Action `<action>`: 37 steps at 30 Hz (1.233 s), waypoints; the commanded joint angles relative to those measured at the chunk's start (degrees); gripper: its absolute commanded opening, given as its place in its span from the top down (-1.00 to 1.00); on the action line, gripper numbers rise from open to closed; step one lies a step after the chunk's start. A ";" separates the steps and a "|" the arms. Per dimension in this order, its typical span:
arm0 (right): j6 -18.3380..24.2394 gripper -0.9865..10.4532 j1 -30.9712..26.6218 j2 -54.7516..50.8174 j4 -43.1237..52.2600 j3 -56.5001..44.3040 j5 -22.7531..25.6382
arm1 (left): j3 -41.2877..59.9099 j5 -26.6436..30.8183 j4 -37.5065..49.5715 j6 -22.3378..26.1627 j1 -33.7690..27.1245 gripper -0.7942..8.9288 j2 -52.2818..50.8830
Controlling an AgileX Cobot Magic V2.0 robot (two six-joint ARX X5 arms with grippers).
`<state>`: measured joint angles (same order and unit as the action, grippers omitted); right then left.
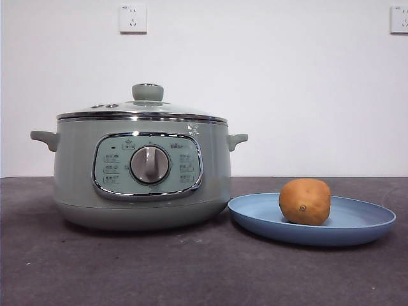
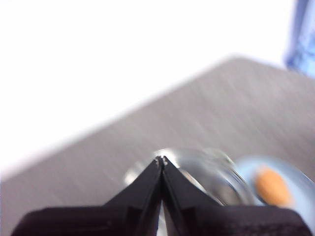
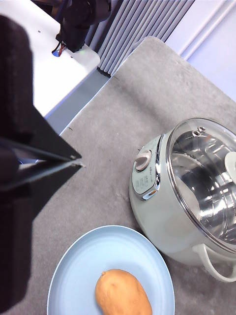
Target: Take the potato out from the steamer,put the potato on the plate,close the lid
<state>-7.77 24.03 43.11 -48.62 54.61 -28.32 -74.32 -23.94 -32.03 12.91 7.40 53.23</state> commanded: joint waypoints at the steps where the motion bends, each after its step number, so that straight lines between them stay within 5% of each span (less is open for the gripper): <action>1: -0.28 0.83 0.02 -0.04 0.11 -0.33 0.15 | 11.93 0.31 13.05 -2.08 -4.02 0.84 -7.32; 5: -0.28 0.82 0.02 -0.04 0.11 -0.33 0.15 | 25.70 6.88 23.74 -2.67 -8.59 0.84 -17.49; 14: -0.31 0.82 0.02 -0.04 0.09 -0.33 0.15 | 46.90 17.55 27.34 -4.35 -11.65 0.84 -34.60; 25: -0.28 0.82 0.02 -0.04 0.09 -0.33 0.15 | 65.66 17.97 27.74 -8.85 -11.58 0.84 -46.47; 37: -0.28 0.83 0.02 -0.04 0.09 -0.33 0.15 | 73.37 17.99 27.61 -8.87 -11.61 0.84 -52.35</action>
<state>-7.77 24.03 43.09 -48.62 54.61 -28.32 -1.85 -6.11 -4.75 4.43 -4.08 1.23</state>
